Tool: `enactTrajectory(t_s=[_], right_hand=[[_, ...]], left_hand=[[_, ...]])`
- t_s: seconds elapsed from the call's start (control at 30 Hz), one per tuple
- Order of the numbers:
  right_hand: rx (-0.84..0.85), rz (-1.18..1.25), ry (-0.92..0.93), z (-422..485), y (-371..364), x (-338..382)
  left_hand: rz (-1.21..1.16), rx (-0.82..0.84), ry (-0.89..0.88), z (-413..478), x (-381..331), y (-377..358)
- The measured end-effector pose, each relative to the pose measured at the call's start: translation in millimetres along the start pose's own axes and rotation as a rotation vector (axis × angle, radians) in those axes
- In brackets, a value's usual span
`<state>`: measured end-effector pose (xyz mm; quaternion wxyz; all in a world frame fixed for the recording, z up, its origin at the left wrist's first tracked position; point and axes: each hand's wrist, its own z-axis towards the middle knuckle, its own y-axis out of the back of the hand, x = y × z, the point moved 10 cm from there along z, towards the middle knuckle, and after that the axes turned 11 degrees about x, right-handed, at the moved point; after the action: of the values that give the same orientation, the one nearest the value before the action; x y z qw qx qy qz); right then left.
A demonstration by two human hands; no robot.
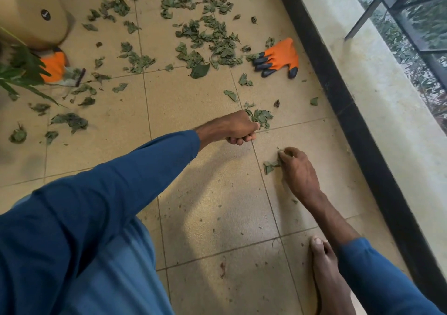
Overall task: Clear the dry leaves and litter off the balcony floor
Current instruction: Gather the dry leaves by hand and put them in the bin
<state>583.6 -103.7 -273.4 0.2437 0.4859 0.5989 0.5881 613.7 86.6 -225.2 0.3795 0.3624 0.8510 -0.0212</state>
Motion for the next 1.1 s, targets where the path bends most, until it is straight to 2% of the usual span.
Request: enactTrajectory(t_s=[0.17, 0.3, 0.43, 0.5, 0.63, 0.83, 0.9, 1.03, 1.1], right_hand=[[0.009, 0.001, -0.053, 12, 10, 7], [0.016, 0.341, -0.196, 20, 26, -14], [0.069, 0.52, -0.118, 14, 36, -6], [0.125, 0.502, -0.074, 8, 30, 6], [0.18, 0.285, 0.053, 7, 7, 32], [0.212, 0.248, -0.017, 4, -13, 40], [0.179, 0.356, -0.054, 2, 0, 37], [0.028, 0.765, -0.159, 0, 53, 26], [-0.058, 0.869, -0.136, 3, 87, 33]], left_hand=[[-0.002, -0.004, 0.001, -1, 0, 0], [-0.005, 0.001, 0.004, -3, 0, 1], [-0.009, -0.006, 0.002, -5, 0, 4], [-0.006, -0.005, 0.004, -5, 0, 4], [-0.006, -0.003, 0.007, -3, -1, 2], [-0.022, -0.003, 0.004, -5, -2, 0], [-0.073, 0.007, 0.005, -5, 0, -1], [-0.263, 0.003, 0.04, -6, 14, -3], [-0.394, 0.012, 0.08, -7, 25, -6]])
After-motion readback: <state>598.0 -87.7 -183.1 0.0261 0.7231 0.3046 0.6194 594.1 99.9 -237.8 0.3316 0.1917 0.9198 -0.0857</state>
